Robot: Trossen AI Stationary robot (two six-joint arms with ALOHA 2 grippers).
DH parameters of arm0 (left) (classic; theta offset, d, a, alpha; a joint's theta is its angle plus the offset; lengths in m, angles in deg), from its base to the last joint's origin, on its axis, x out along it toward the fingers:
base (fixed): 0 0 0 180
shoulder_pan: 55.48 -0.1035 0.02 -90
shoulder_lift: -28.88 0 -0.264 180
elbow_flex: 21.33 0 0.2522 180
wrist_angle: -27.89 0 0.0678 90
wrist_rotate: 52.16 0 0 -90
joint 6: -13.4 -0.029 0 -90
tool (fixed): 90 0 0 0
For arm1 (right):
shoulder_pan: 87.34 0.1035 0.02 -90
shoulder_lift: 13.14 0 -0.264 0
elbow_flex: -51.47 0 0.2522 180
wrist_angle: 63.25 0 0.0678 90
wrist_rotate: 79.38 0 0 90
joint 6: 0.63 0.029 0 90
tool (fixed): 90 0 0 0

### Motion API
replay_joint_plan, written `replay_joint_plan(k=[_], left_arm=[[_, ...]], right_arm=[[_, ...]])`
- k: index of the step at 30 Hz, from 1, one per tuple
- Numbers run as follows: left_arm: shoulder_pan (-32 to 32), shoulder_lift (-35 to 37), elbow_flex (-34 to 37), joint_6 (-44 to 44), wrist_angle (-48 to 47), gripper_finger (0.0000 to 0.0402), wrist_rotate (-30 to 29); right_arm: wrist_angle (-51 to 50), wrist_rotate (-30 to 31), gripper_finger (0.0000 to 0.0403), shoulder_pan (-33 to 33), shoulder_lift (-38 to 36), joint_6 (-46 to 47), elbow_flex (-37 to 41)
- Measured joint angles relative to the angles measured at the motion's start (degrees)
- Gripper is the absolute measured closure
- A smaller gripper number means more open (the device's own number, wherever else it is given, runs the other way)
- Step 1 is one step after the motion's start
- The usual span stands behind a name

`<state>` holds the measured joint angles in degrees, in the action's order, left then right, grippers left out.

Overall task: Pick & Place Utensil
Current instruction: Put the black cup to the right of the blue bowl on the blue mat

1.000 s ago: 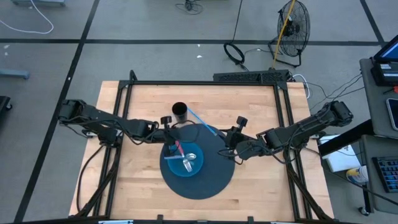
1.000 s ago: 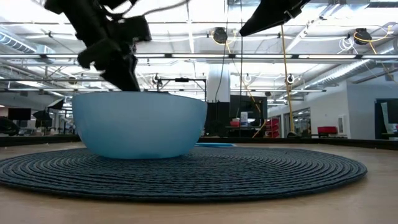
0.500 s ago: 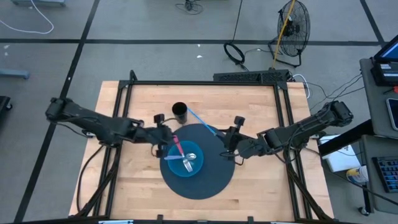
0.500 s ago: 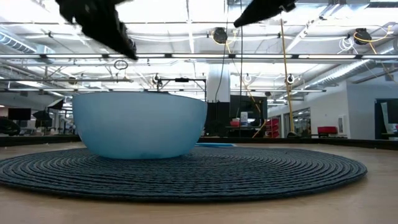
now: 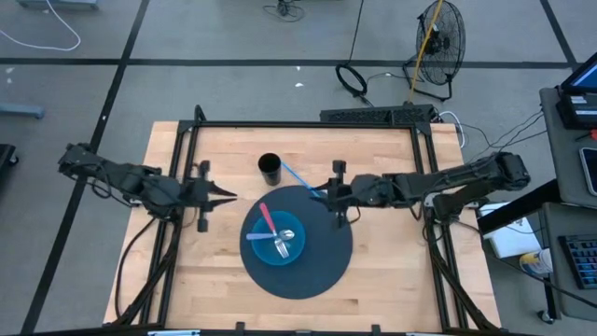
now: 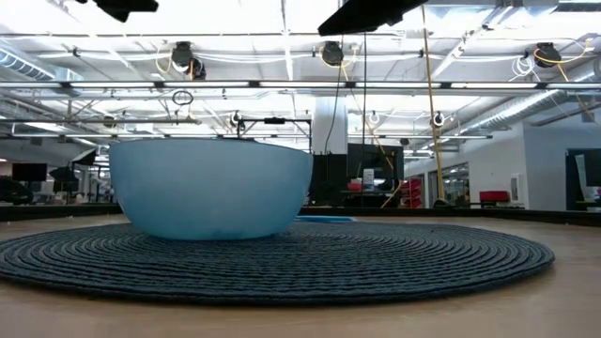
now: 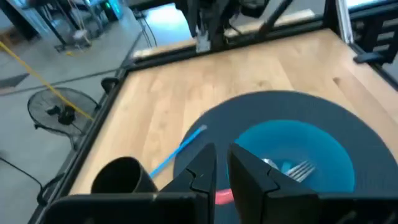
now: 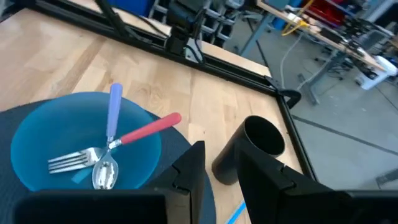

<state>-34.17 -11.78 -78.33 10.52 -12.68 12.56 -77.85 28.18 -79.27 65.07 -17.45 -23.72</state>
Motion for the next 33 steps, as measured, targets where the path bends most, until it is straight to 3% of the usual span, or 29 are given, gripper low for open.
replay_joint_plan(k=[10,21,33], left_arm=[[0.9,11.2,9.3,-1.1,6.5,0.0355,-3.9],[0.9,13.7,18.4,-2.0,17.8,0.0355,-5.1],[0.8,13.7,19.9,-3.0,21.2,0.0355,-6.8]], right_arm=[[4.0,-16.1,0.0316,-11.4,0.0,-3.4,0.0],[13.2,-37.6,0.0316,-22.6,1.0,-3.5,0.0],[15.0,-44.2,0.0316,-25.6,8.8,-3.6,-4.3]])
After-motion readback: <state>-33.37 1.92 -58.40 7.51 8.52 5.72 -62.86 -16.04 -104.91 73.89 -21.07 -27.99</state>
